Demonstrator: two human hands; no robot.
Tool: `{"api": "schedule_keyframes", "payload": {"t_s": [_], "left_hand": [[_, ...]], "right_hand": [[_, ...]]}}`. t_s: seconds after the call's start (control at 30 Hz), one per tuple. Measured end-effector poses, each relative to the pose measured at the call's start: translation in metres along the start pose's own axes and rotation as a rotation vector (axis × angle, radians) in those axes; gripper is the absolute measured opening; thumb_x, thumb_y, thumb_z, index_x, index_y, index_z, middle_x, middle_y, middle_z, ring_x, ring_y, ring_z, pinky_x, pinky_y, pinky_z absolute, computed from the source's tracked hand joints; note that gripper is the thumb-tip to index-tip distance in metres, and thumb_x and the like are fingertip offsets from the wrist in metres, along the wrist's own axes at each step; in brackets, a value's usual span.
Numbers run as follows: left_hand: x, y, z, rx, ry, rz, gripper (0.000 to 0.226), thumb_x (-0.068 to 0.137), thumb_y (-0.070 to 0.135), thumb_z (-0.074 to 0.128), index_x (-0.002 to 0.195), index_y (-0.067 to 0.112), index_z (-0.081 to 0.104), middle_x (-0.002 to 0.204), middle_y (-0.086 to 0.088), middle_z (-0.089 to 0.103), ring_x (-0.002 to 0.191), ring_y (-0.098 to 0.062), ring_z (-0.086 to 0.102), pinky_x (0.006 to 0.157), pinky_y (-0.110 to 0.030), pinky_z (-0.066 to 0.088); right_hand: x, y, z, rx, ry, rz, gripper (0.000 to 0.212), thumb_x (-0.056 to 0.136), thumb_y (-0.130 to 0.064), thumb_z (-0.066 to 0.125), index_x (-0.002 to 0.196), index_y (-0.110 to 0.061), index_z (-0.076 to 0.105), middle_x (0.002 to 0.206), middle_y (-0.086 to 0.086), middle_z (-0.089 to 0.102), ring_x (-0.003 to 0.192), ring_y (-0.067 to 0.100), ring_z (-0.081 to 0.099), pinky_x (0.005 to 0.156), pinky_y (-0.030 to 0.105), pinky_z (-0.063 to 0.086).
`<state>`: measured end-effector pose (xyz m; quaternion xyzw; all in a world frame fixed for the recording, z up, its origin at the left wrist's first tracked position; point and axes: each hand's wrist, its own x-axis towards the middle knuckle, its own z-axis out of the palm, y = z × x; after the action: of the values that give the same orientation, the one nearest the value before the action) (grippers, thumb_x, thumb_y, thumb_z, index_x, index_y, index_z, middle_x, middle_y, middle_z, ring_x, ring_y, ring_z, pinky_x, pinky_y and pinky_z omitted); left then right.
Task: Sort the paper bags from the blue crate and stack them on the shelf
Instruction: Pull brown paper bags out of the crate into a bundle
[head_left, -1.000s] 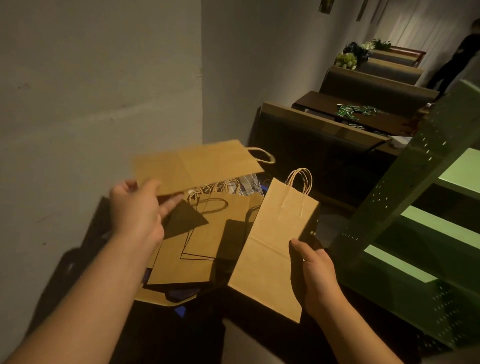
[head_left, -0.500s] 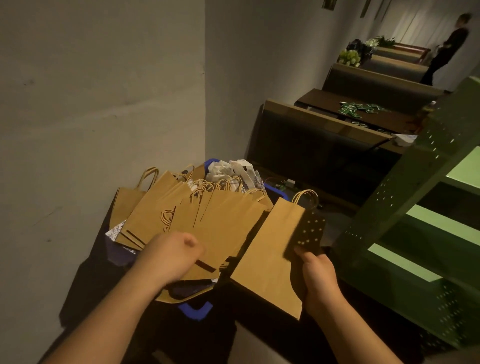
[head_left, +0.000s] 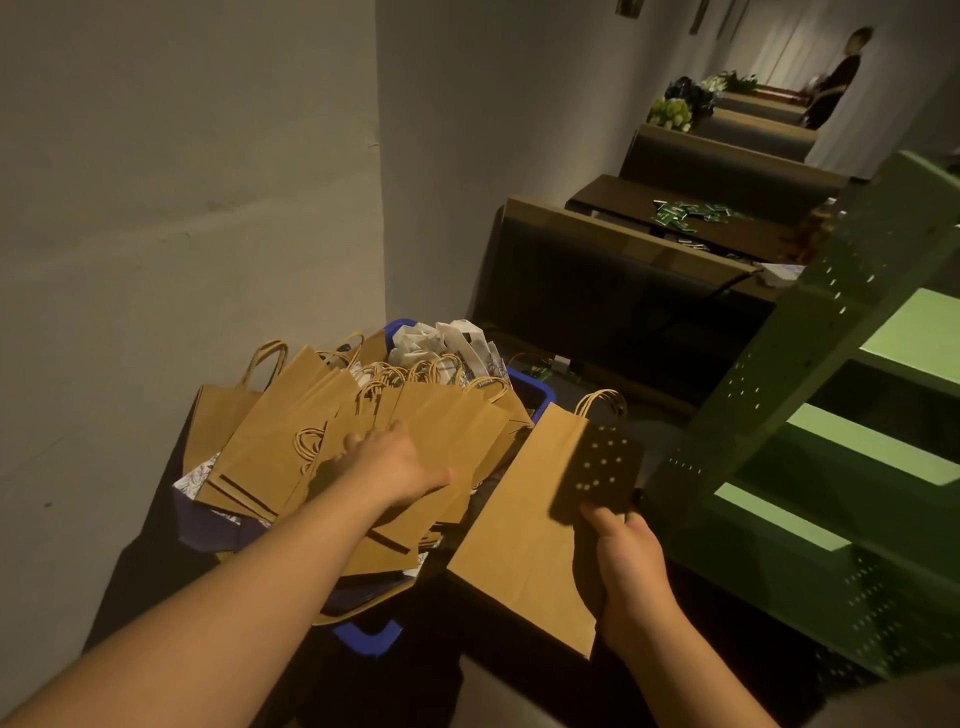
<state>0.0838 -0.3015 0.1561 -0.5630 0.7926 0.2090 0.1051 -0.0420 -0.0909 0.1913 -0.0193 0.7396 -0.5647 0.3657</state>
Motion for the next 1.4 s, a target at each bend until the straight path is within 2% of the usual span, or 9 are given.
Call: {"api": "schedule_keyframes", "payload": {"t_s": [0.3,0.43,0.6,0.7,0.83,1.0,1.17,1.27,1.4], "left_hand": [[0.011,0.003,-0.018,-0.016,-0.052,-0.066,0.122,0.061,0.075,0.082,0.155,0.018,0.029,0.149,-0.015,0.047,0.136,-0.040,0.046,0.108,-0.057,0.046],[0.004,0.005,-0.028,-0.201,-0.139,-0.046,0.096,0.078,0.049,0.085,0.151,0.009,0.038,0.147,-0.018,0.049,0.133,-0.038,0.051,0.104,-0.047,0.052],[0.000,-0.006,-0.041,-0.553,-0.045,-0.010,0.043,0.088,0.027,0.079,0.125,0.014,0.061,0.112,-0.008,0.067,0.105,-0.028,0.064,0.091,-0.044,0.056],[-0.012,-0.012,-0.050,-0.827,-0.137,0.022,0.024,0.094,0.022,0.073,0.115,0.017,0.064,0.102,-0.007,0.073,0.095,-0.027,0.070,0.086,-0.045,0.058],[-0.038,-0.013,-0.053,-1.094,-0.219,0.131,0.033,0.096,0.021,0.070,0.127,0.021,0.060,0.109,-0.006,0.077,0.102,-0.027,0.074,0.092,-0.050,0.060],[-0.064,-0.008,-0.043,-1.239,-0.254,0.238,0.040,0.101,0.031,0.060,0.140,0.036,0.048,0.132,-0.003,0.069,0.123,-0.027,0.064,0.108,-0.057,0.048],[-0.081,-0.001,-0.028,-1.277,-0.272,0.214,0.083,0.098,0.059,0.055,0.164,0.034,0.012,0.168,-0.003,0.028,0.153,-0.033,0.027,0.124,-0.058,0.024],[-0.089,0.006,-0.019,-1.230,-0.303,0.246,0.087,0.095,0.056,0.062,0.163,0.032,0.014,0.161,-0.002,0.040,0.143,-0.029,0.043,0.117,-0.057,0.038],[-0.095,0.015,-0.006,-1.201,-0.299,0.322,0.040,0.102,0.031,0.062,0.138,0.039,0.049,0.122,0.010,0.070,0.116,-0.016,0.068,0.106,-0.052,0.052]], "right_hand": [[0.002,-0.002,-0.002,0.010,-0.019,0.004,0.016,0.100,-0.026,0.059,0.108,-0.012,0.057,0.102,0.013,0.059,0.090,0.028,0.056,0.077,0.038,0.040],[-0.002,-0.003,0.002,0.025,-0.045,0.007,0.021,0.098,-0.028,0.061,0.111,-0.012,0.056,0.105,0.013,0.059,0.091,0.027,0.056,0.075,0.035,0.041],[-0.006,-0.010,0.001,0.027,-0.089,0.007,0.024,0.097,-0.028,0.063,0.103,-0.007,0.055,0.092,0.012,0.058,0.073,0.020,0.053,0.062,0.031,0.037],[-0.005,-0.012,0.001,0.035,-0.107,-0.015,0.032,0.096,-0.034,0.064,0.102,-0.004,0.056,0.090,0.013,0.058,0.075,0.021,0.054,0.063,0.031,0.041],[-0.005,-0.015,0.011,0.113,-0.128,0.016,0.032,0.097,-0.031,0.065,0.112,-0.003,0.061,0.107,0.019,0.069,0.109,0.031,0.064,0.096,0.039,0.050],[-0.012,-0.025,0.020,0.127,-0.160,0.002,0.012,0.100,-0.022,0.062,0.095,-0.012,0.062,0.098,0.011,0.067,0.091,0.025,0.064,0.073,0.032,0.047],[-0.014,-0.023,0.019,0.056,-0.202,-0.055,0.018,0.102,-0.024,0.058,0.114,-0.011,0.060,0.101,0.008,0.068,0.090,0.024,0.066,0.070,0.031,0.047],[-0.014,-0.021,0.021,0.118,-0.236,-0.069,0.033,0.101,-0.016,0.059,0.133,-0.013,0.053,0.110,0.006,0.073,0.099,0.023,0.072,0.079,0.031,0.051],[-0.018,-0.020,0.020,-0.046,-0.173,-0.049,0.031,0.099,-0.030,0.062,0.120,-0.008,0.054,0.103,0.012,0.067,0.088,0.024,0.067,0.065,0.030,0.047]]}}
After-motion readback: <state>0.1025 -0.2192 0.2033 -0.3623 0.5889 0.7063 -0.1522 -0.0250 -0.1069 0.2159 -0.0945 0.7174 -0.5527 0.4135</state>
